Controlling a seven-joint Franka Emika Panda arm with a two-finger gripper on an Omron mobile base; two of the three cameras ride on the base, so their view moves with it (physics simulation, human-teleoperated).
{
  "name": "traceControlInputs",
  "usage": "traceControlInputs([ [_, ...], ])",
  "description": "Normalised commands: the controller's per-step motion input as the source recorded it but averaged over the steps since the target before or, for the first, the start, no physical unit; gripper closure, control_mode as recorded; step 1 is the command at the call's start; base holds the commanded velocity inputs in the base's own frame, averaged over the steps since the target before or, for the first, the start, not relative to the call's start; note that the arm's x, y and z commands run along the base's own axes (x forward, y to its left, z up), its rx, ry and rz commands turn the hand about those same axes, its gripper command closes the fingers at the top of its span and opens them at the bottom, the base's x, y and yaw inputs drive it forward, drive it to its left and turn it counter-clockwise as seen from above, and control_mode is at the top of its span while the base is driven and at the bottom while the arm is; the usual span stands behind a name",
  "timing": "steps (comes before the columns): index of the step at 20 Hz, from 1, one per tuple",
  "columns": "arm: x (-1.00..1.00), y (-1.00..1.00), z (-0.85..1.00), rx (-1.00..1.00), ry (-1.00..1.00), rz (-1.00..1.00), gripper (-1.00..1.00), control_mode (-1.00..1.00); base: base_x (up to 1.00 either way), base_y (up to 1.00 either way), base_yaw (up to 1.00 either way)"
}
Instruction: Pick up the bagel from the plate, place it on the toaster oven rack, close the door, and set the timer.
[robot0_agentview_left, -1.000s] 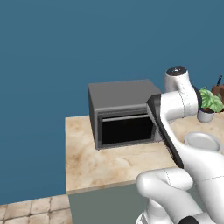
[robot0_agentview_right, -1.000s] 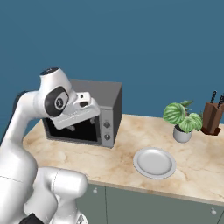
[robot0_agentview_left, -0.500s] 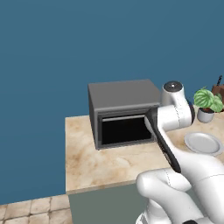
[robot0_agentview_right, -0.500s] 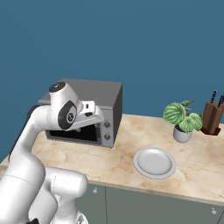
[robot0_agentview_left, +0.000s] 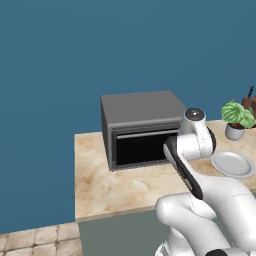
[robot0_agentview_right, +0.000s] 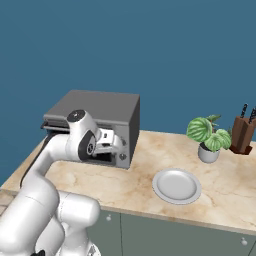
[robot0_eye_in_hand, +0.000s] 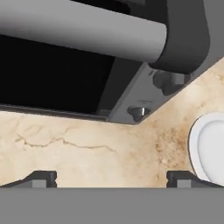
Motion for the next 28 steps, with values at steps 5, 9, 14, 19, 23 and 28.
traceControlInputs([
  [5,0.22,0.00,-0.15,0.09,-0.06,-0.12,-1.00,-1.00,0.00,0.00,0.00],
  [9,0.16,0.00,0.00,0.07,-0.11,-0.15,-1.00,-1.00,0.00,0.00,0.00],
  [14,0.10,0.00,-0.06,0.03,-0.06,-0.20,-1.00,-1.00,0.00,0.00,0.00],
  [19,0.13,0.00,-0.10,0.01,-0.02,-0.20,-1.00,-1.00,0.00,0.00,0.00],
  [23,0.36,-0.03,-0.04,0.03,0.00,-0.18,-1.00,-1.00,0.00,0.00,0.00],
  [28,0.42,-0.22,0.00,0.06,0.00,-0.10,-1.00,-1.00,0.00,0.00,0.00],
])
